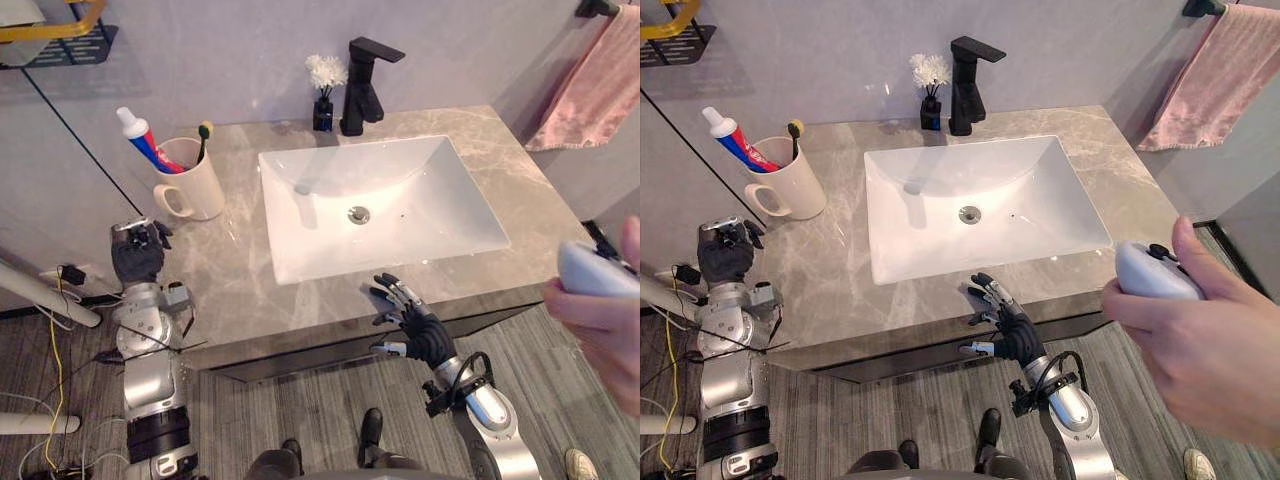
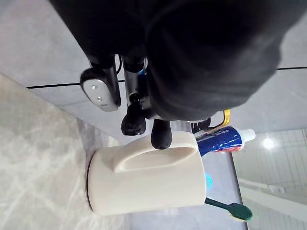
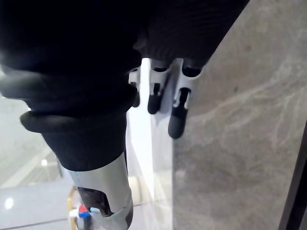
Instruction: Organize washtable
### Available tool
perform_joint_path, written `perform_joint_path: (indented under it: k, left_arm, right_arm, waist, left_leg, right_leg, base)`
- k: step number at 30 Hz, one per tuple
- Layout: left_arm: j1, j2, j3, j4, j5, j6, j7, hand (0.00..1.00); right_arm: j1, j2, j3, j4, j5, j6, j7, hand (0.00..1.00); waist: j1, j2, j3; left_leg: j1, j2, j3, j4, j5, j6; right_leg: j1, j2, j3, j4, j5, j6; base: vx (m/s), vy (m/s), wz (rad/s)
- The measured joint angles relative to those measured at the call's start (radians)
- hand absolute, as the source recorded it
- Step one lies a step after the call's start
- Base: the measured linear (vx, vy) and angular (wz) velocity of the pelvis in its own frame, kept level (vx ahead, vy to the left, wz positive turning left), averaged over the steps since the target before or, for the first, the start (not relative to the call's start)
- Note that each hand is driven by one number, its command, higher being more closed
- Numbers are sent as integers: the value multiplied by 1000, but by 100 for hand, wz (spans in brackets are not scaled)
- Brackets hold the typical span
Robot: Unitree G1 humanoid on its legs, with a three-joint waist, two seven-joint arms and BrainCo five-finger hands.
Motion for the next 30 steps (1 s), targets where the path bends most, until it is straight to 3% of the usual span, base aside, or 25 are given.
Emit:
perform_joint_path:
  k: [14,30]
  left_arm:
    - [-142,105,-2,77,0,4,21,100]
    - [-172,108,-3,115,1,4,23,100]
  right_arm:
    - [-5,-2,1,-51,0,-22,-14,0]
    - [-4,-2,1,-81,1,-33,-6,0]
  waist:
    - [-2,-22,64]
    - [-4,-22,100]
  left_leg:
    - [-43,3,30,50,-27,11]
    - [-52,15,44,50,-27,11]
  right_leg:
    - [-31,1,30,0,25,-1]
    - [-49,7,28,0,62,-4]
  base:
    - [-12,16,-6]
    - [-1,4,-2]
